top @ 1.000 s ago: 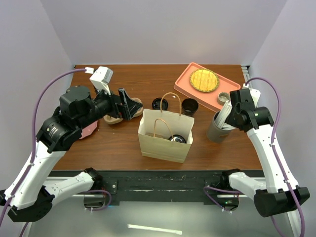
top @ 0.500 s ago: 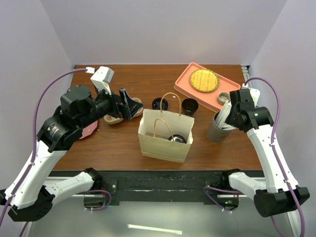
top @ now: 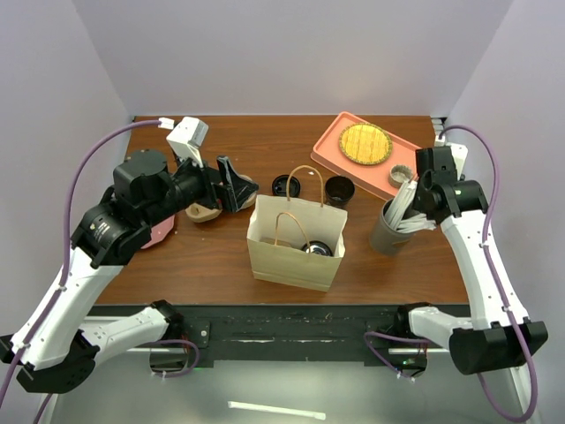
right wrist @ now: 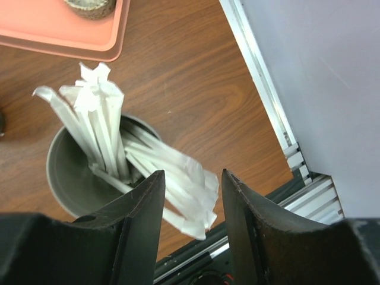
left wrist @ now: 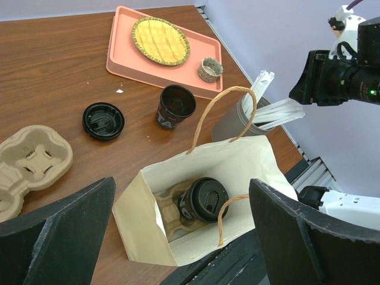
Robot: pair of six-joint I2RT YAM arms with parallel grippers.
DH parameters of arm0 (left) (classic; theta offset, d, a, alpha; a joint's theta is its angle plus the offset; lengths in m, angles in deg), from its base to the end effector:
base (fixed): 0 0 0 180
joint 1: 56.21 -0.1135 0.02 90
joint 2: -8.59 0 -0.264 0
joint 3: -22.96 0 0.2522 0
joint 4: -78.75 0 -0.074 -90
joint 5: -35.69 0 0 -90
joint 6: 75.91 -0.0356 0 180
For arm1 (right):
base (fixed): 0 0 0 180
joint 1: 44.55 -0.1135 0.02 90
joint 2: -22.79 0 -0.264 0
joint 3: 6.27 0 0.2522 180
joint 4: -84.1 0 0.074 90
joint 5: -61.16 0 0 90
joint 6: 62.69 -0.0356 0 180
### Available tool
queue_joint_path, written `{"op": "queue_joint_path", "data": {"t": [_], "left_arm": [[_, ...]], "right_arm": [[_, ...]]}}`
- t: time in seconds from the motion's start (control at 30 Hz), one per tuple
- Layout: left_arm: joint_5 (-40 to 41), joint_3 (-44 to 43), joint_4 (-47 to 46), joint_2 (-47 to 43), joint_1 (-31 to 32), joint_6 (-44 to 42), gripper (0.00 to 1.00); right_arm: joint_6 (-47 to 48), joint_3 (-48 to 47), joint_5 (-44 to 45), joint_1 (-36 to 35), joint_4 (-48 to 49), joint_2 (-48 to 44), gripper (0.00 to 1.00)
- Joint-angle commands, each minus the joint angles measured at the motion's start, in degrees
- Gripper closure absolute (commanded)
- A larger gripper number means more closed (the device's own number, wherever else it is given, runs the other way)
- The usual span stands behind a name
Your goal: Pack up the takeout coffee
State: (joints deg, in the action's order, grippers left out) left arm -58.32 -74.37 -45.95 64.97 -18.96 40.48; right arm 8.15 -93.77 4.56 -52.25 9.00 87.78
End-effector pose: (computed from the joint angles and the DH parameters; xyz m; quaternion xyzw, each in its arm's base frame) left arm 0.1341 -0.1051 0.4715 0.0961 0.7838 -0.3466 0.5062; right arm 0.2052 0.0080 0.3669 0.1823 0.8935 -0.1934 0.3620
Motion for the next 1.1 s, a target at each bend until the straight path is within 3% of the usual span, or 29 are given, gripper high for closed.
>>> {"op": "queue_joint_path", "data": {"t": [0.0,0.3,0.63,0.73,0.77,0.93,1.07], "left_arm": [[-0.56,-1.86,-1.64,-0.13,0.01,-0.64,0.0],[-0.12,-2.03,-1.02,0.05,0.01,-0.29,0.0],[0.49,-1.95,-0.14,-0.22,0.01,-0.64,0.0],[0.67,-1.86,0.3,-0.39,0.01,-0.99,0.0],[0.67,-1.77,0.3,-0.39,0.1,-0.99,0.0],[0.93,-1.95,0.3,-0.39,0.1,-1.43,0.0],[0.94,-1.33,-0.58,-0.74,0.1,-1.34,0.0]], "right_arm": [[2.11,-0.27,-0.97,1.9,4.03,0.66,0.55],[1.84,0.96,-2.12,2.17,5.71,1.36,0.65],[0.88,2.98,-2.03,3.31,5.79,2.07,0.6],[0.79,2.98,-2.73,3.31,6.5,1.89,0.68],[0.96,2.9,-2.91,3.31,6.93,1.89,0.76],[2.37,-0.79,-2.91,3.31,5.71,1.98,0.96],[1.84,-8.77,-2.82,3.31,0.89,3.03,1.0]]}}
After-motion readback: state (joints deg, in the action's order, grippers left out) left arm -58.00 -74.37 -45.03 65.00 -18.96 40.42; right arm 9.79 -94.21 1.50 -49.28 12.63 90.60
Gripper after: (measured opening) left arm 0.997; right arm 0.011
